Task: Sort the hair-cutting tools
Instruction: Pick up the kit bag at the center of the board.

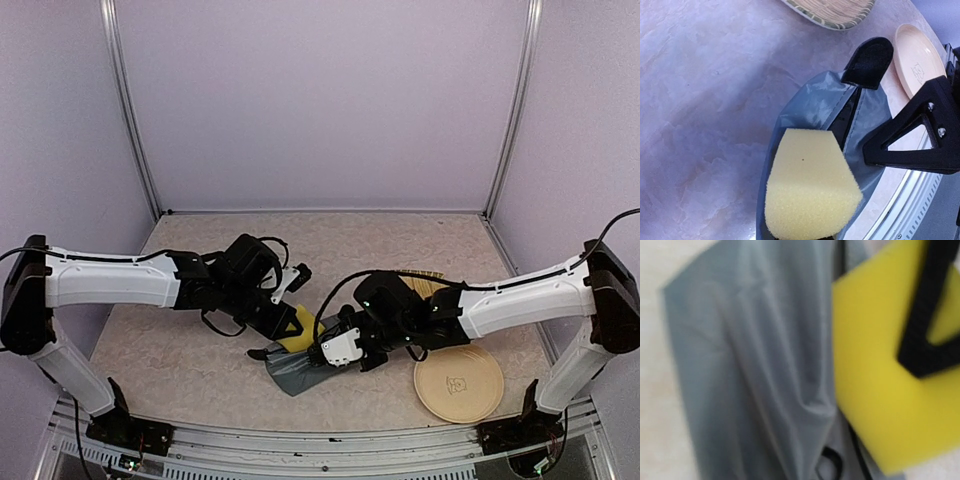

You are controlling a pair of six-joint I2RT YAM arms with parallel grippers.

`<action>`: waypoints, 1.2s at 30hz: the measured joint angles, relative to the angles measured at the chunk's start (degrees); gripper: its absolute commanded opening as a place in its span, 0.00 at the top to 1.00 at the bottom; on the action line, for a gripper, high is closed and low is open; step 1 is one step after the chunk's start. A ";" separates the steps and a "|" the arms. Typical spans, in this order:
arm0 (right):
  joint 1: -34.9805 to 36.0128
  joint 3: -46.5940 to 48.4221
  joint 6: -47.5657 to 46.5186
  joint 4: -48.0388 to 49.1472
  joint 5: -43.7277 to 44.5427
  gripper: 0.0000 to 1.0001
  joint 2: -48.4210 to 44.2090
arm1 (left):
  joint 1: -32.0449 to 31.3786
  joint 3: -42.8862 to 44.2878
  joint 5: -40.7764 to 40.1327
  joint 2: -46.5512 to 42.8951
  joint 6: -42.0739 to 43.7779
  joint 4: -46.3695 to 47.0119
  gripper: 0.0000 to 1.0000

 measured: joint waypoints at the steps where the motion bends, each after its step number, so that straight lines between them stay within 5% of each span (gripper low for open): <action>1: 0.00 0.02 0.55 -1.40 -1.27 0.68 -0.57 | -0.46 0.42 0.31 0.00 0.07 -0.26 1.00; 3: 0.02 0.02 1.38 -4.24 -4.04 0.58 -2.47 | -1.11 1.07 0.81 0.00 0.13 -0.70 1.00; 8: -0.68 3.65 2.95 -12.55 -12.20 0.54 -8.13 | -1.09 1.18 0.59 -0.42 0.07 -1.73 1.00; 19: -16.68 23.23 7.67 -21.27 -28.00 0.57 -0.42 | 1.36 -0.20 -1.84 -9.97 -2.25 1.40 1.00; 27: -15.08 30.53 6.03 -29.77 -27.15 0.50 13.05 | 1.92 -4.50 -11.13 -21.38 -7.76 1.64 1.00; 36: -8.17 31.19 3.21 -32.63 -17.14 0.46 16.68 | 3.30 -4.50 -16.48 -27.69 -9.31 1.73 1.00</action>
